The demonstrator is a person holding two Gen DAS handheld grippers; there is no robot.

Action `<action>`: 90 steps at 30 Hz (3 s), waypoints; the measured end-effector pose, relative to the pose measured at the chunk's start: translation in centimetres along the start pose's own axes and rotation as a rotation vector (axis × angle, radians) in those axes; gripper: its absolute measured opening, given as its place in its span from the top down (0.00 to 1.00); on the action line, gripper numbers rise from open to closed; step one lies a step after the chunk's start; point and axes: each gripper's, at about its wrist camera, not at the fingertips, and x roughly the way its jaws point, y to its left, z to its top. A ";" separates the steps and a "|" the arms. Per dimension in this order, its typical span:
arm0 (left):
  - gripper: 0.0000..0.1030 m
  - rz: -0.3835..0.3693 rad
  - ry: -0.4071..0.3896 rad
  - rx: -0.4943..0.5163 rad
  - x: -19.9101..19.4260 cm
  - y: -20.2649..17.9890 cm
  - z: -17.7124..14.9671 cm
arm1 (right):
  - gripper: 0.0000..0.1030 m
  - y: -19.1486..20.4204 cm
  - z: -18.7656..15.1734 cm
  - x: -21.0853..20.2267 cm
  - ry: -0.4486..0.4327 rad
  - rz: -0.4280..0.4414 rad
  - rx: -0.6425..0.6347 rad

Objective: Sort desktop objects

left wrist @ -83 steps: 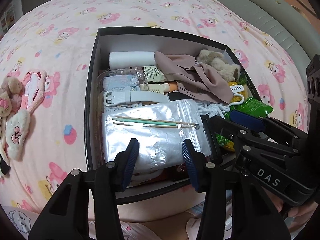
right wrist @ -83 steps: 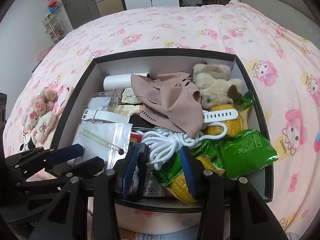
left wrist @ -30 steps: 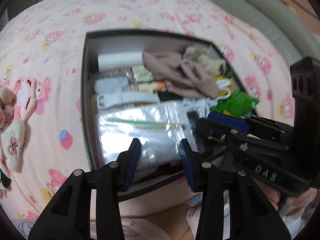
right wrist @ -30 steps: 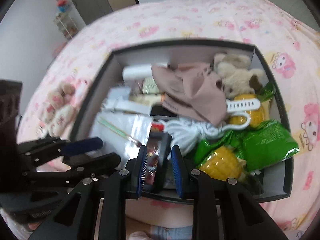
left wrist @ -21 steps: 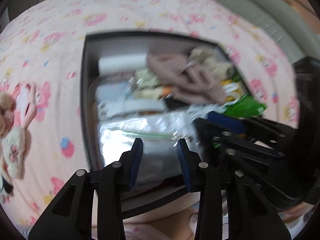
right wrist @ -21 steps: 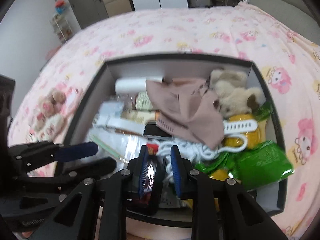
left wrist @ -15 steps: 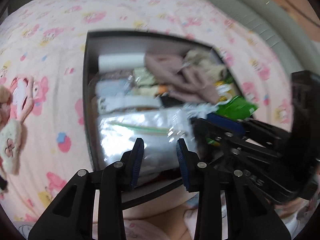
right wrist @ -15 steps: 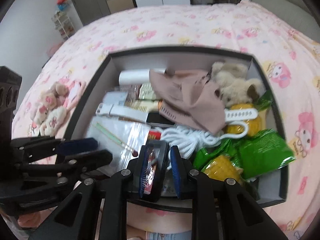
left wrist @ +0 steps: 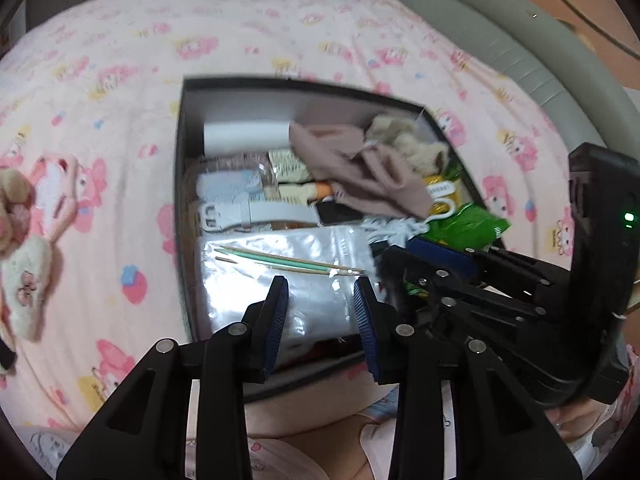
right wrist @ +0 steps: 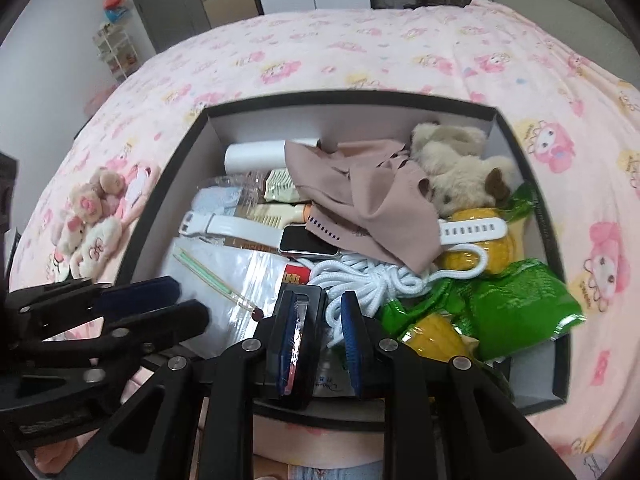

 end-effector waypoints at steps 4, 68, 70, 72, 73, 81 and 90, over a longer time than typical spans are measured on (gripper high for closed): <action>0.62 -0.013 -0.043 -0.003 -2.0 -0.8 -0.6 | 0.80 0.5 -0.2 -1.3 -0.031 -0.016 0.001; 0.57 0.049 0.070 -0.458 -6.3 28.1 -1.1 | 0.66 24.2 2.1 10.3 0.229 0.265 -0.088; 0.57 0.065 0.111 -0.474 -4.8 29.2 -0.5 | 0.66 24.1 2.8 11.4 0.225 0.253 -0.061; 0.55 0.062 0.147 -0.493 -3.4 30.3 -0.2 | 0.66 24.1 3.3 12.5 0.232 0.258 -0.040; 0.54 0.056 0.173 -0.512 -2.5 31.0 0.0 | 0.66 24.2 3.5 13.0 0.243 0.265 -0.035; 0.57 -0.070 0.280 -0.560 0.8 32.2 -0.4 | 0.66 25.3 3.6 16.8 0.348 0.339 -0.027; 0.73 -0.019 0.210 -0.439 -2.5 28.2 0.2 | 0.76 23.8 3.3 14.3 0.299 0.405 0.007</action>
